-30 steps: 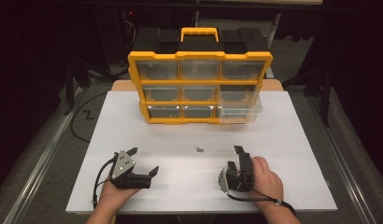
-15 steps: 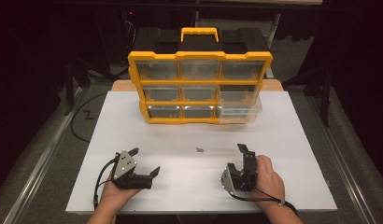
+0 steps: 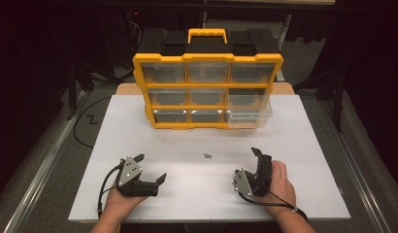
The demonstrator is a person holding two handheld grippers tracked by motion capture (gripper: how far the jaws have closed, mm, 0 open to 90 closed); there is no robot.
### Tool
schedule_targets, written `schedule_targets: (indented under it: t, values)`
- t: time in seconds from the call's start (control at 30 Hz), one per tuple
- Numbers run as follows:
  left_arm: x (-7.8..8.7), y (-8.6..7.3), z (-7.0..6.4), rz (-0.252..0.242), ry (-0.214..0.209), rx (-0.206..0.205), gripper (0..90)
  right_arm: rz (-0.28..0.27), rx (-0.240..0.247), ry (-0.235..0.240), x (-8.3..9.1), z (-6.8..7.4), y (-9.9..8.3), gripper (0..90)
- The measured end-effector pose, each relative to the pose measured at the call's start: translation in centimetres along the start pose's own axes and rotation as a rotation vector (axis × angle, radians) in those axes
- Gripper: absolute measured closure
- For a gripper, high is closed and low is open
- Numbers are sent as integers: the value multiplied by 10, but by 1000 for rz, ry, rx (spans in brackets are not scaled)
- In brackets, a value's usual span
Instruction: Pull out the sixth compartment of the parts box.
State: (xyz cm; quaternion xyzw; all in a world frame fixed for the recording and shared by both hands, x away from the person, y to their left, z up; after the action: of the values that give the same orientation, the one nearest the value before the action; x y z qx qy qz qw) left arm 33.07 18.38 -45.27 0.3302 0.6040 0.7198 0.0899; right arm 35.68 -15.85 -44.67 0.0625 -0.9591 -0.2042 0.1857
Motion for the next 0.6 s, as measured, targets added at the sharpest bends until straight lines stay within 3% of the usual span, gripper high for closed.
schedule_targets:
  t: [0.03,0.07,0.1,0.13,0.2,0.27,0.3,0.4,0.43,0.47,0.5,0.6]
  values:
    - [0,0,0,-1,0,0,9,-6,-19,2,0,0,0,10]
    - [0,0,0,-1,-1,0,9,3,-72,23,1,2,-1,10]
    - [0,0,0,-1,0,0,9,2,-82,12,1,0,-1,10]
    - [0,0,0,-2,-1,1,9,-6,-63,4,1,-2,-1,10]
    - [0,0,0,-2,0,0,9,-8,-113,1,1,-2,-1,10]
    - [0,0,0,-2,0,0,9,-21,-112,-5,1,-5,-2,10]
    - [0,0,0,-2,0,0,9,-22,-150,15,1,-5,-2,10]
    - [0,0,0,-1,1,1,9,-35,-205,30,0,-7,-4,10]
    - [0,0,0,-1,0,1,9,-30,-254,37,0,-6,-4,10]
    - [0,0,0,-1,0,0,9,-40,-251,43,0,-9,-5,10]
    - [0,0,0,0,0,0,9,-30,-303,58,1,-8,-6,10]
    - [0,0,0,1,0,0,9,-41,-357,64,0,-10,-8,10]
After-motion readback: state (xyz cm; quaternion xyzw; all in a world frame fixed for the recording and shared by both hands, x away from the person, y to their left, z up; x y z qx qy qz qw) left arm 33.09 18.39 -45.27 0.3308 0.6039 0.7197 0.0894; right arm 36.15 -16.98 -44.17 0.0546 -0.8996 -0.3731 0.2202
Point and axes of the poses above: each handheld gripper's, and its own axes: x roughly backward along the jaws, y roughly out of its top, z roughly to its left, the point moved 4 cm from there along -x, roughly forward along the jaws, and after that the axes turned 1 degree about -z, right-handed, at the moved point
